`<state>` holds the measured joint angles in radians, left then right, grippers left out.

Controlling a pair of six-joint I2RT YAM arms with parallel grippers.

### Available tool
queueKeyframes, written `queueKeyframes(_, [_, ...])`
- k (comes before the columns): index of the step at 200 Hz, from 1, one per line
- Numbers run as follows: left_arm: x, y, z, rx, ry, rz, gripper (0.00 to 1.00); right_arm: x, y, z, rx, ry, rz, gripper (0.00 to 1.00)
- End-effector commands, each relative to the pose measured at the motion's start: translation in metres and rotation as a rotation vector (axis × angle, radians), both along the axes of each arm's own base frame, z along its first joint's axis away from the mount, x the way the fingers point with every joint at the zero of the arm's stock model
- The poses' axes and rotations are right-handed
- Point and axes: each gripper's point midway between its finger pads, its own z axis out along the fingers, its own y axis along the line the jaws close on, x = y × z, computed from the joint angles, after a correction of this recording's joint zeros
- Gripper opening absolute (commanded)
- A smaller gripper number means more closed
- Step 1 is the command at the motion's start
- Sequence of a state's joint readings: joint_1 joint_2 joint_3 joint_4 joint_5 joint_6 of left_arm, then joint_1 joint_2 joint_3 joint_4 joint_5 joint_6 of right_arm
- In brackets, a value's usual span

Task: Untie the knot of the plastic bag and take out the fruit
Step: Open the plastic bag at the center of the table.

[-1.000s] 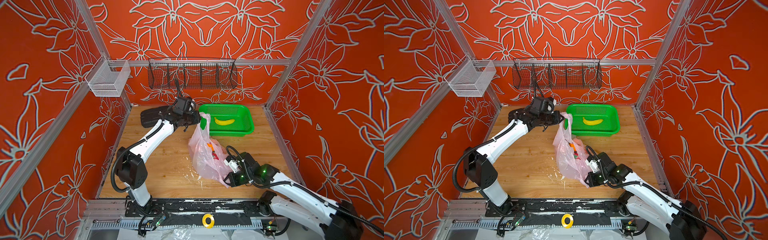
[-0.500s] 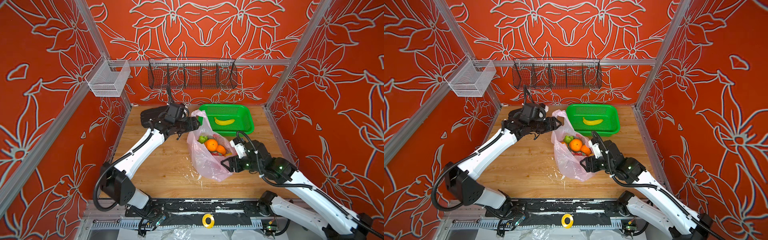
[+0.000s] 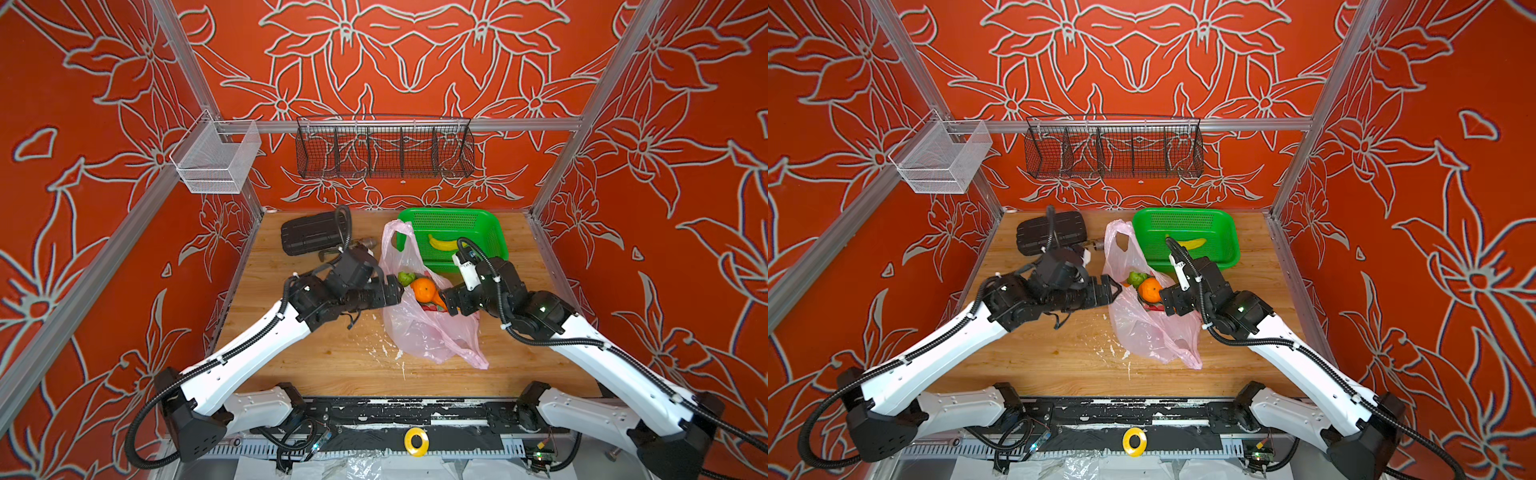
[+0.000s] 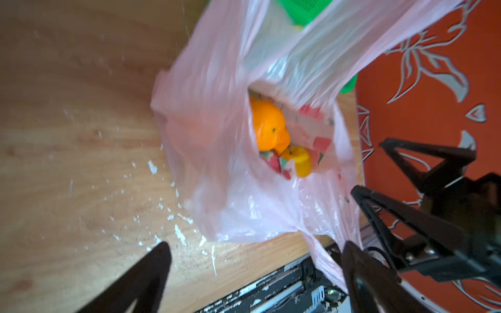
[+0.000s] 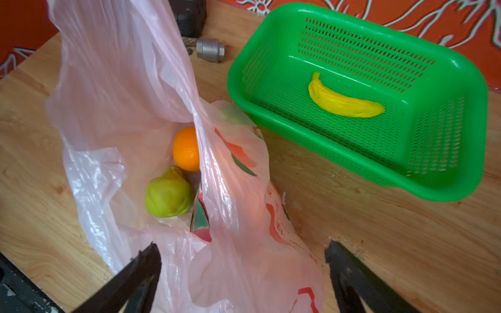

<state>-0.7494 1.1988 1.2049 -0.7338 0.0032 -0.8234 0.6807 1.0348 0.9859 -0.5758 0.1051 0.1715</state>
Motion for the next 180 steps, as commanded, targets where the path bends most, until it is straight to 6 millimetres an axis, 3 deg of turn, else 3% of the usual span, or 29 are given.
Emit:
queueKeyframes(1, [0.005, 0.004, -0.020, 0.070, 0.025, 0.085, 0.99, 0.004, 0.010, -0.013, 0.017, -0.017, 0.032, 0.97])
queueKeyframes(13, [0.010, 0.002, -0.029, 0.145, 0.018, 0.074, 0.98, 0.006, 0.006, -0.025, 0.001, -0.018, 0.010, 0.96])
queueKeyframes(29, [0.019, -0.010, -0.034, 0.179, 0.018, 0.040, 0.97, 0.008, 0.000, -0.030, -0.013, -0.009, -0.032, 0.86])
queueKeyframes(62, [0.033, -0.052, -0.032, 0.076, 0.017, -0.051, 0.97, 0.003, 0.017, -0.034, 0.037, 0.041, 0.033, 0.66])
queueKeyframes(78, [0.039, -0.050, -0.041, 0.111, 0.041, -0.004, 0.97, 0.003, 0.019, -0.037, 0.041, 0.064, 0.025, 0.52])
queueKeyframes(106, [0.044, -0.041, -0.061, 0.169, 0.054, 0.042, 1.00, 0.001, 0.030, -0.037, 0.086, 0.082, 0.063, 0.38])
queueKeyframes(150, [0.025, -0.035, -0.077, 0.176, 0.117, 0.008, 0.58, 0.020, 0.018, -0.033, 0.009, 0.027, -0.016, 0.11])
queueKeyframes(165, [0.013, -0.033, -0.082, 0.152, 0.146, -0.017, 0.50, 0.029, 0.016, -0.030, -0.005, 0.004, -0.033, 0.05])
queueKeyframes(180, [-0.001, -0.035, -0.091, 0.118, 0.188, -0.051, 0.49, 0.042, 0.017, -0.028, -0.007, -0.016, -0.044, 0.05])
